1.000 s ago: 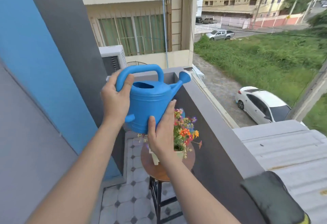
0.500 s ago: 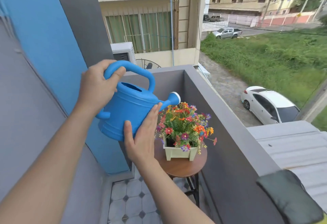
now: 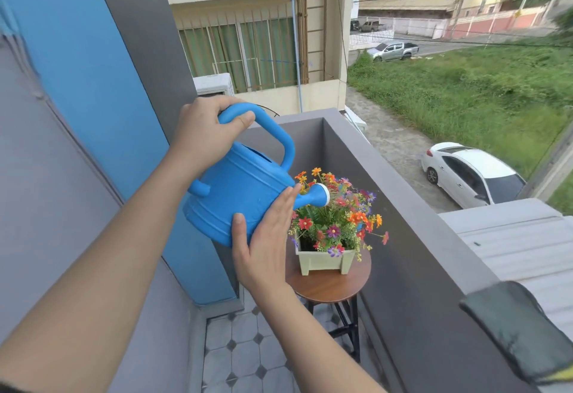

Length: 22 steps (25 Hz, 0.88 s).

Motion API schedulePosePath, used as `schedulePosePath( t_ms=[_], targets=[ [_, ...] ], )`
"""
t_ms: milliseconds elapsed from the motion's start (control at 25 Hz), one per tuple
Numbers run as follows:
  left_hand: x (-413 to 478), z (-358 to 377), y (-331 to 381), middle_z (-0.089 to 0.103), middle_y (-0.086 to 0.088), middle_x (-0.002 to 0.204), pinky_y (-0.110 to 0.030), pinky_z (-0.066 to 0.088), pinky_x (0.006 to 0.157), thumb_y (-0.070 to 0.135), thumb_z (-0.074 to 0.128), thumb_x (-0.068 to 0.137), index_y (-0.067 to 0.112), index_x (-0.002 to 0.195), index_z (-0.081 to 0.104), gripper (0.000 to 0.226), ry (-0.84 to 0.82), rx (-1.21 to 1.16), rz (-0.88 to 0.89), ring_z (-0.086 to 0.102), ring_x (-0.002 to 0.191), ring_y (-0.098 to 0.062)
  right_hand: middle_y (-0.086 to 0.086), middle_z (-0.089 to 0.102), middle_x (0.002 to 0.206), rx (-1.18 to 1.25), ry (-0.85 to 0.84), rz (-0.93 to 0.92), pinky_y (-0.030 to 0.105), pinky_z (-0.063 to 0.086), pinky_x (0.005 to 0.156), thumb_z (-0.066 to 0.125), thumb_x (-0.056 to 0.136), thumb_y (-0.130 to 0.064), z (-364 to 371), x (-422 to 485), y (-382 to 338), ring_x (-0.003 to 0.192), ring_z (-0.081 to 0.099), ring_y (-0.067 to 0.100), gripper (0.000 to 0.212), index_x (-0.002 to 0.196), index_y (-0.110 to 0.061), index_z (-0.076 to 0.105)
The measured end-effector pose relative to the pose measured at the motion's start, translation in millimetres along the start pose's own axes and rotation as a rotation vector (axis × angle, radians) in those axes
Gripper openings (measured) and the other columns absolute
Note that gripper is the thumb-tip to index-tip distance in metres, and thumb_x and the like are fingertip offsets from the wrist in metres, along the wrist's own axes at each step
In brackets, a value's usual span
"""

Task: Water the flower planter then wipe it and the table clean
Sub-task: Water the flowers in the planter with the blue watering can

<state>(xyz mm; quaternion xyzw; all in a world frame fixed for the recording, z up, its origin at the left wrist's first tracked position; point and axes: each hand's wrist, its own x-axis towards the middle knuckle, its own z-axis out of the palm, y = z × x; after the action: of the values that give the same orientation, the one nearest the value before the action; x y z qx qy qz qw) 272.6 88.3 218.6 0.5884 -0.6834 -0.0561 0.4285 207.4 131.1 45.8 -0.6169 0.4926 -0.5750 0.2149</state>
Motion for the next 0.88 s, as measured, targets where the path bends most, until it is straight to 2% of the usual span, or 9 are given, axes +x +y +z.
schedulePosePath(
  t_ms=[120, 200, 240, 320, 440, 640, 720, 880],
  targets=[
    [2.1, 0.5, 5.3, 0.068, -0.015, 0.08, -0.038, 0.047, 0.069, 0.038, 0.062, 0.088, 0.031, 0.092, 0.07, 0.012, 0.04, -0.009, -0.014, 0.058, 0.077, -0.029, 0.007, -0.025, 0.156, -0.013, -0.017, -0.012, 0.021, -0.014, 0.116, 0.017, 0.091, -0.066, -7.2, 2.6, -2.9, 0.146, -0.024, 0.013, 0.088, 0.145, -0.007, -0.019],
    [4.6, -1.1, 8.0, 0.066, -0.02, 0.081, -0.034, 0.044, 0.063, 0.04, 0.061, 0.088, 0.028, 0.091, 0.071, 0.016, 0.064, 0.006, -0.019, 0.053, 0.072, -0.029, 0.005, -0.026, 0.155, -0.021, -0.027, -0.019, 0.021, -0.015, 0.116, 0.015, 0.09, -0.067, -10.0, 6.2, -6.5, 0.145, -0.025, 0.011, 0.087, 0.144, -0.008, -0.02],
    [6.2, -2.4, 8.3, 0.064, -0.021, 0.077, -0.031, 0.04, 0.059, 0.04, 0.061, 0.088, 0.026, 0.089, 0.071, 0.017, 0.07, 0.017, -0.025, 0.049, 0.066, -0.024, 0.004, -0.027, 0.155, -0.022, -0.033, -0.024, 0.021, -0.015, 0.116, 0.015, 0.09, -0.067, -10.4, 7.8, -8.3, 0.145, -0.026, 0.01, 0.087, 0.144, -0.008, -0.02],
    [8.8, -6.4, 7.5, 0.057, -0.012, 0.066, -0.026, 0.036, 0.056, 0.04, 0.06, 0.088, 0.021, 0.089, 0.072, 0.022, 0.077, 0.029, -0.045, 0.042, 0.059, -0.016, 0.004, -0.028, 0.154, -0.019, -0.056, -0.038, 0.02, -0.016, 0.115, 0.014, 0.089, -0.068, -10.6, 8.9, -11.9, 0.144, -0.026, 0.009, 0.088, 0.144, -0.008, -0.021],
    [11.6, -12.7, 4.2, 0.049, 0.003, 0.055, -0.026, 0.034, 0.052, 0.039, 0.061, 0.087, 0.023, 0.089, 0.071, 0.019, 0.077, 0.026, -0.087, 0.041, 0.057, -0.015, 0.005, -0.031, 0.154, -0.001, -0.103, -0.053, 0.022, -0.015, 0.116, 0.014, 0.089, -0.068, -7.8, 6.3, -17.4, 0.145, -0.026, 0.012, 0.089, 0.144, -0.009, -0.022],
    [12.5, -21.6, -4.2, 0.045, 0.006, 0.048, -0.027, 0.032, 0.049, 0.039, 0.064, 0.085, 0.028, 0.086, 0.071, 0.013, -0.006, 0.032, -0.104, 0.038, 0.05, -0.015, 0.0, -0.045, 0.147, 0.007, -0.152, -0.019, 0.023, -0.018, 0.115, 0.012, 0.087, -0.07, 2.7, -10.0, -25.5, 0.142, -0.032, 0.012, 0.09, 0.142, -0.01, -0.028],
    [13.3, -18.2, -7.0, 0.042, 0.001, 0.051, -0.027, 0.03, 0.049, 0.04, 0.065, 0.084, 0.028, 0.087, 0.072, 0.014, -0.044, 0.026, -0.111, 0.036, 0.049, -0.017, -0.005, -0.049, 0.145, 0.002, -0.151, 0.009, 0.024, -0.02, 0.115, 0.011, 0.088, -0.069, 4.6, -15.2, -24.9, 0.141, -0.034, 0.013, 0.089, 0.14, -0.012, -0.033],
    [18.6, -3.1, -8.6, 0.037, 0.0, 0.054, -0.029, 0.03, 0.054, 0.041, 0.067, 0.083, 0.027, 0.089, 0.074, 0.017, -0.123, -0.059, -0.118, 0.032, 0.052, -0.016, -0.01, -0.046, 0.146, -0.014, -0.112, 0.021, 0.023, -0.02, 0.114, 0.013, 0.089, -0.068, 0.4, -15.6, -16.7, 0.141, -0.034, 0.014, 0.081, 0.138, -0.028, -0.039]
  ],
)
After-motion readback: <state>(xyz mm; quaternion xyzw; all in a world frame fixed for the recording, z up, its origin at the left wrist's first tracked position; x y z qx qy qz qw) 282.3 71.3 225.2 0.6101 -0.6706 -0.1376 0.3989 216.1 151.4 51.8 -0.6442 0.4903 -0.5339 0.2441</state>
